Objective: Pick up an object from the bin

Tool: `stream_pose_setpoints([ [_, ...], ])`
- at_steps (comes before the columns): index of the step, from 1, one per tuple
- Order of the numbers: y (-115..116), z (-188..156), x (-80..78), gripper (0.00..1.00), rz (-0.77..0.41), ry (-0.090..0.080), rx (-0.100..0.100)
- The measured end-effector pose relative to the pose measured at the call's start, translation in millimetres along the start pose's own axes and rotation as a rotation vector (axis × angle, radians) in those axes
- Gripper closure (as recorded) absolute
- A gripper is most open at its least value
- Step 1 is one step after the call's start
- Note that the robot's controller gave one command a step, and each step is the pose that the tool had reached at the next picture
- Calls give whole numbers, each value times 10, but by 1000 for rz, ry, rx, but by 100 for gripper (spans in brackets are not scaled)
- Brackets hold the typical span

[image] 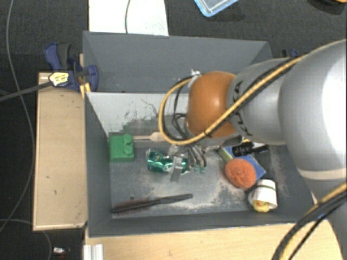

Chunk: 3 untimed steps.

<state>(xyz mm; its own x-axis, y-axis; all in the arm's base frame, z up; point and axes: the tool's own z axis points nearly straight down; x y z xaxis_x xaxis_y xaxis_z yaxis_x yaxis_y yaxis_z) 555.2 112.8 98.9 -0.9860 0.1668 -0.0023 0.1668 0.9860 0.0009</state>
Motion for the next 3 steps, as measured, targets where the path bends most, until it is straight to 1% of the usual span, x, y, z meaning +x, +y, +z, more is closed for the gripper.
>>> stream_pose_setpoints([
  [1, 10, -445, -29, 100, -2, -9, -3],
  [2, 13, -689, -39, 100, -3, -14, -5],
  [3, 10, -899, -38, 100, -4, -13, -5],
])
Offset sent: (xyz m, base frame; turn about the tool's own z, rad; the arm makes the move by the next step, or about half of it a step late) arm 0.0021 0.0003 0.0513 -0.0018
